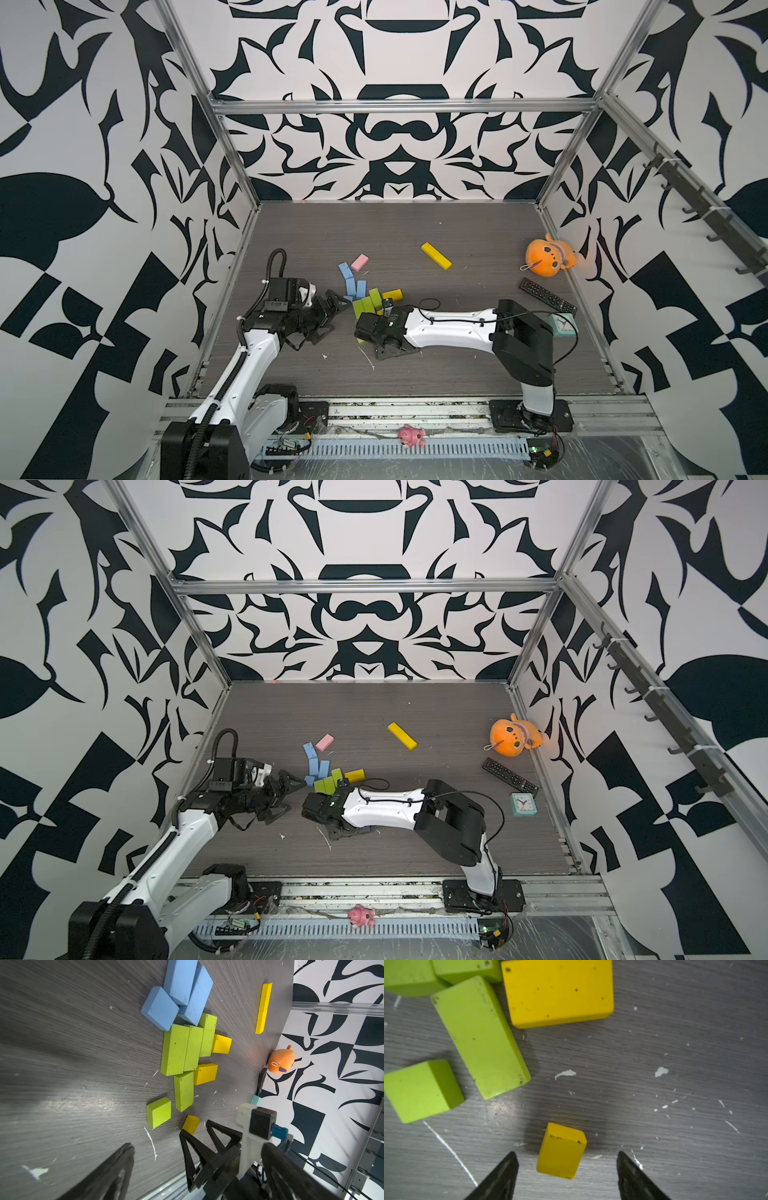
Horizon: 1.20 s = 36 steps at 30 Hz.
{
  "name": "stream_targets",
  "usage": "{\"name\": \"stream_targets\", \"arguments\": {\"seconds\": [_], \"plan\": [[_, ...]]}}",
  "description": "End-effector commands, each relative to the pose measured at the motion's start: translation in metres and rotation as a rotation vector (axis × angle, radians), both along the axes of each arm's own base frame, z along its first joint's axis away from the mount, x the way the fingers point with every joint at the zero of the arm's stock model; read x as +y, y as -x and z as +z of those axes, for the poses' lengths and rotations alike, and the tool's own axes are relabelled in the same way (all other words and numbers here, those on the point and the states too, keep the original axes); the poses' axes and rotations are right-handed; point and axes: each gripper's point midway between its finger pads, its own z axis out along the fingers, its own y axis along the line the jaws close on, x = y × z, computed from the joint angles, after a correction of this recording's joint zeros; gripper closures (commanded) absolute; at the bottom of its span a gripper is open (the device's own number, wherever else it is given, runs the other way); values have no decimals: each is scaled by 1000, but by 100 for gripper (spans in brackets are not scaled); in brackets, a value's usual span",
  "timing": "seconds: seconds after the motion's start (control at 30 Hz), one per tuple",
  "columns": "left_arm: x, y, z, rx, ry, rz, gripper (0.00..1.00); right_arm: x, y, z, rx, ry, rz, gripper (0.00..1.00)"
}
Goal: Assemble the letter v with building blocks
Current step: Pick up the building block from the center of the board, then assemble the building block at the center of the board.
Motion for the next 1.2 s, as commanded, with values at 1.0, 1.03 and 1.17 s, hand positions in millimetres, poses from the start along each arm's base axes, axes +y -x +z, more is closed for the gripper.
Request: {"name": "stream_targets", "arguments": {"seconds": [1.0,1.03,1.17], "plan": [[-90,-21,32,-164,10,-235,1,-170,-165,52,1,16,280,73],[-94,-21,30,-155,14,-240,1,-169,-170,52,-9,9,313,73],[-105,-26,25,-142,15,-256,1,-174,-190,43,-45,42,406,72]]}}
